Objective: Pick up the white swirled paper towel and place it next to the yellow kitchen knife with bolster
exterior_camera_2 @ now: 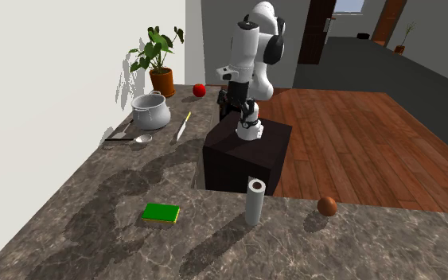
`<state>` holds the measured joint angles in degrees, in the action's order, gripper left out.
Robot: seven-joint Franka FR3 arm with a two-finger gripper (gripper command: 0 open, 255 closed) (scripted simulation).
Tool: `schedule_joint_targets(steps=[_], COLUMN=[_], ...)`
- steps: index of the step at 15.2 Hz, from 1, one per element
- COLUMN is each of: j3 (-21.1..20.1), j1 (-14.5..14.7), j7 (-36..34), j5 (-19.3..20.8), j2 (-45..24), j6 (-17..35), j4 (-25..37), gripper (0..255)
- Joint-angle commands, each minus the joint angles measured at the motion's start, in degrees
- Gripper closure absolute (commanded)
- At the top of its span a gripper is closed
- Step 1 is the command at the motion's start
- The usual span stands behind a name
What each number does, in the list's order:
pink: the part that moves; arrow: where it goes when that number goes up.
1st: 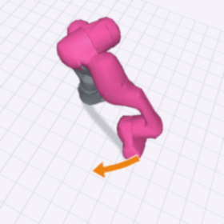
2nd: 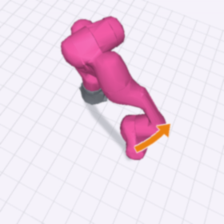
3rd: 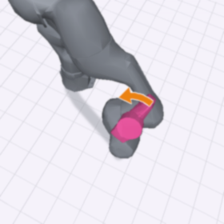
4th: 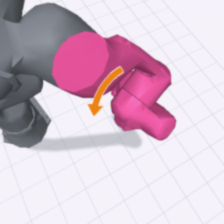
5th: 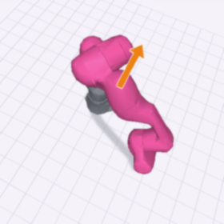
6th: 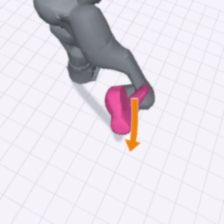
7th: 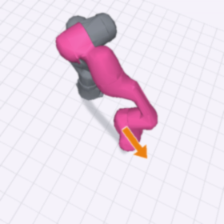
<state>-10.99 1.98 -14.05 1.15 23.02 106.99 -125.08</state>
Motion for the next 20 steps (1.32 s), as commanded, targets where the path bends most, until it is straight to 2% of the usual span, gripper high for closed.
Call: schedule_joint_targets(steps=[1,11,20], j3=[-1.2,-6.6,-7.7], j1=[0.1,2.2,7.9], j7=[-1.6,-11.1,-17.8], j5=[0.2,5.0,11.4], j2=[-3.8,-25.3,-47.1], j6=[1.2,4.4,1.0], j4=[2.3,18.5,41.1], gripper=[0,0,0])
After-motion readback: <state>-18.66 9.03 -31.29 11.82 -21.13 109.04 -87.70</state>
